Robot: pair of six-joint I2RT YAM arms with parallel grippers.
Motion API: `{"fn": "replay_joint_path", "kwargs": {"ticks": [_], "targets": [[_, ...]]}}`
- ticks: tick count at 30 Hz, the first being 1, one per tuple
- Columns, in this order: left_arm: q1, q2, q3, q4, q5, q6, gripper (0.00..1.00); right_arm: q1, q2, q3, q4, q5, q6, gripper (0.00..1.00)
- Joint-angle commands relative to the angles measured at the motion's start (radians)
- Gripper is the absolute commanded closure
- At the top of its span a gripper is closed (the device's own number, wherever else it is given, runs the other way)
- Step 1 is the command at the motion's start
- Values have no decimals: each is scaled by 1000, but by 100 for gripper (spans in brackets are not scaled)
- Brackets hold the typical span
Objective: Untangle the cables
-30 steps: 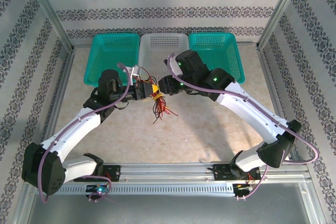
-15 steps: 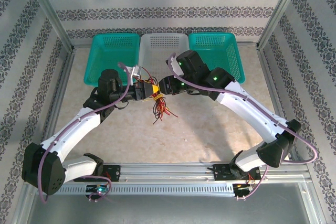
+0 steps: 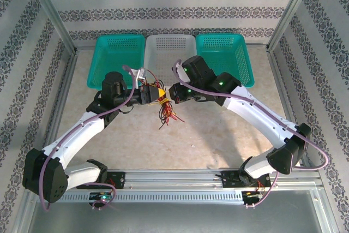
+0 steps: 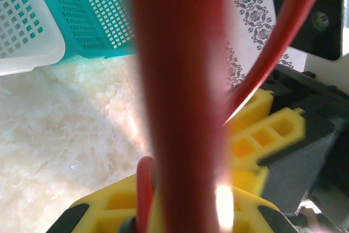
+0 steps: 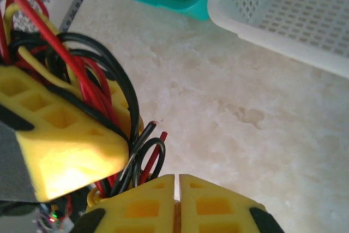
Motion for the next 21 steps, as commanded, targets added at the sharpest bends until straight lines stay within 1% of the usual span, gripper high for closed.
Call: {"fn": "replay_joint_path", "kwargs": {"ticks": [1,3,5,11,13,16,18,20,21], "targets": [[1,-4,12,77,46,-13,100,-21,-41,0,14,-29,11,100],[-5,1,22,97,83,-30,100,-44,-49,2,59,-91,39,100],[-6,-2,26,163,116,-85,100,-65,-54,8,98,-119,60,100],[-6,7,61,556,197,-372,100,-166,-61,-26,189,-120,123,100],[-5,30,90,678,203,-466,100,-196,-84,-82,271,-145,164,100],[-4,71,131,912,147,-630,100,-232,-122,-185,430,-218,270,100],[-6,87,154,1041,45,-688,100,-251,-137,-261,546,-287,365,100],[-6,69,156,1072,-79,-646,100,-249,-152,-347,671,-324,447,100],[-7,48,152,1032,-145,-580,100,-240,-166,-405,745,-332,491,100]]}}
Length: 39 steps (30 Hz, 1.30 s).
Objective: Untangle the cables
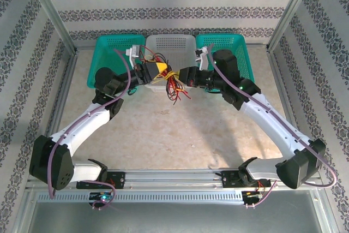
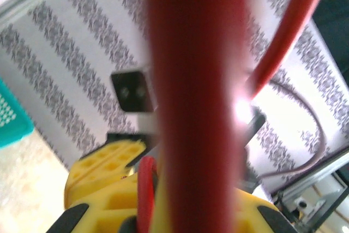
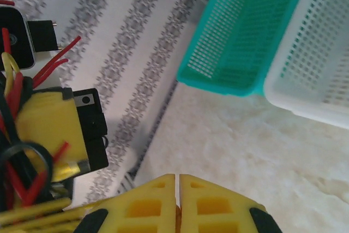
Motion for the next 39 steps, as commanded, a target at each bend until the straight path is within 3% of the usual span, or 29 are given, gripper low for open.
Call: {"fn": "replay_joint_path", "kwargs": {"ticks": [1,4,5,7,8,10,13,16,18,22,25,28,30,34,36,39], "targets": [[-5,-105,58,231,-204,42,100,-1,-6,-177,261,-5,197,100],[-28,-212,5,-25,-489,353,100,60,-61,-317,449,46,277,100],[-45,-250,-17,-97,-630,432,100,95,-77,-353,498,68,293,100],[-59,-296,-69,-162,-888,463,100,162,-88,-393,541,113,306,100],[-56,-296,-112,-90,-961,440,100,197,-81,-401,553,120,305,100],[-45,-273,-156,19,-1013,372,100,246,-62,-400,575,107,300,100],[-45,-239,-174,53,-1047,324,100,296,-60,-376,598,86,301,100],[-45,-260,-215,-12,-1164,319,100,340,-79,-305,551,55,251,100],[-37,-285,-219,-140,-1227,318,100,361,-91,-233,505,36,216,100],[-31,-278,-228,-212,-1127,381,100,373,-97,-71,386,23,149,100],[-31,-266,-248,-228,-931,432,100,353,-96,109,185,111,40,100],[-32,-272,-264,-263,-708,427,100,246,-49,290,-1,152,12,100],[-33,-300,-280,-309,-623,377,100,143,7,404,-83,110,21,100],[-31,-317,-268,-199,-360,290,100,-23,169,613,-258,63,-23,100],[-32,-296,-218,-80,-239,187,100,-94,234,619,-247,18,-5,100],[-32,-284,-132,40,-205,66,100,-124,266,503,-140,-6,28,100]]}}
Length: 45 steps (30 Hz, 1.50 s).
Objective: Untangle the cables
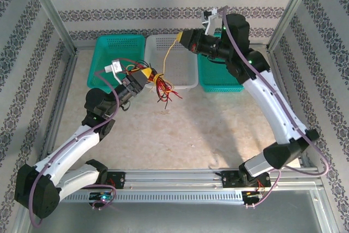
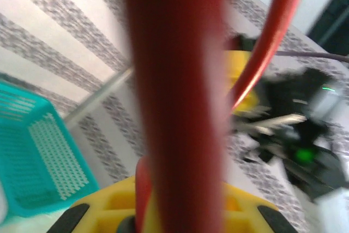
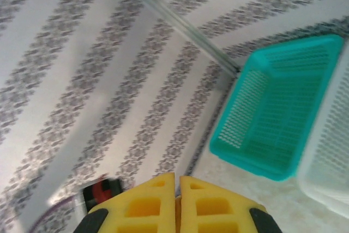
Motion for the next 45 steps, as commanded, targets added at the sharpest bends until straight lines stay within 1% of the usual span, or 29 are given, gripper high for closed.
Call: {"fn": "replay_joint_path", "kwargs": {"ticks": [1,3,6,8,9,11,12,14,16,18,21,23,24,26,28,29,30,31,32,33,34,35,37,39,41,43,45], "targets": [[12,-8,101,186,146,-161,100,-28,33,-96,84,-27,5,100],[12,-14,144,220,84,-164,100,7,29,-207,190,-34,36,100],[12,-17,186,245,-63,-103,100,83,-12,-403,409,-44,100,100],[12,-25,205,190,-211,12,100,136,-50,-542,580,-41,169,100],[12,-29,213,162,-298,94,100,169,-70,-610,664,-30,202,100],[11,-22,224,98,-477,198,100,243,-107,-707,771,0,239,100],[12,-9,222,105,-549,254,100,290,-125,-734,794,15,237,100],[12,26,215,106,-664,306,100,380,-160,-752,780,45,202,100],[12,67,214,109,-707,389,100,465,-197,-745,758,55,160,100],[12,93,199,75,-743,438,100,518,-245,-726,720,78,120,100],[13,98,94,71,-783,461,100,534,-322,-650,623,122,65,100],[14,79,2,57,-753,440,100,527,-361,-556,500,190,-15,100],[16,64,-41,47,-700,426,100,516,-367,-487,408,227,-63,100],[17,28,-100,-11,-583,374,100,463,-347,-315,210,298,-137,100],[17,-18,-145,-52,-407,333,100,360,-291,-155,42,317,-173,100],[17,-36,-155,-53,-295,315,100,310,-264,-99,-9,308,-176,100],[20,-51,-154,-46,-156,283,100,256,-232,-41,-58,291,-180,100],[20,-61,-143,-26,-28,227,100,209,-204,1,-91,286,-187,100],[21,-63,-129,9,68,158,100,172,-186,19,-102,280,-192,100],[21,-59,-110,79,159,66,100,131,-165,30,-103,268,-191,100],[21,-54,-80,152,227,-26,100,95,-146,32,-100,257,-183,100],[21,-49,-44,202,270,-95,100,62,-131,26,-93,247,-172,100],[21,-35,62,274,323,-204,100,-3,-87,-14,-47,185,-127,100],[21,-16,157,315,310,-245,100,-25,-50,-77,0,150,-92,100],[21,11,238,361,270,-250,100,-12,-35,-171,69,137,-68,100],[22,62,330,404,249,-243,100,23,-52,-312,188,123,-28,100],[25,109,407,405,220,-189,100,62,-86,-453,315,104,31,100]]}}
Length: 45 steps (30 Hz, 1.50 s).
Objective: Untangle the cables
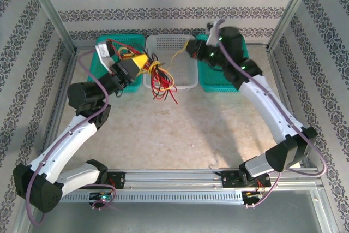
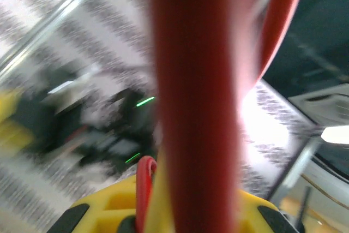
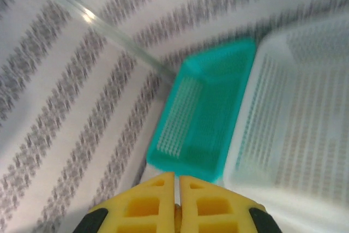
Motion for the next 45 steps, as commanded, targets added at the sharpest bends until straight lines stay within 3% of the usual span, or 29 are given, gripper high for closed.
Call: {"fn": "replay_joint_path", "kwargs": {"ticks": [1,4,7,10,11,14,17,20,25,28,31,33,36,39,42,45], "targets": [[20,47,103,143,-39,34,100,66,-49,-189,209,-48,94,100],[22,6,91,-96,-359,285,100,154,-132,-360,318,-40,140,100],[22,-16,58,-210,-703,492,100,261,-205,-463,331,-24,139,100],[25,4,42,-301,-949,639,100,348,-303,-535,339,-4,127,100],[35,15,32,-308,-969,651,100,360,-334,-541,328,-2,121,100],[90,54,-21,-319,-885,614,100,360,-439,-510,262,22,82,100],[98,61,-115,-316,-822,624,100,284,-506,-390,122,45,19,100],[106,11,-249,-328,-785,594,100,127,-541,-246,-17,66,-26,100],[224,-128,-470,-321,-475,420,100,-232,-516,-27,-271,131,-89,100],[318,-230,-577,-356,-362,304,100,-442,-509,-2,-376,204,-84,100],[352,-326,-618,-511,-349,266,100,-607,-531,-43,-384,181,-44,100],[353,-352,-627,-576,-363,233,100,-665,-542,-63,-380,144,-27,100],[351,-342,-662,-554,-414,95,100,-675,-550,-98,-372,98,-22,100],[351,-307,-642,-568,-416,77,100,-676,-577,-120,-421,133,-52,100],[360,-320,-560,-854,-499,164,100,-714,-601,-102,-497,217,-98,100],[412,-302,-511,-1085,-540,222,100,-817,-614,-94,-500,156,-93,100]]}}
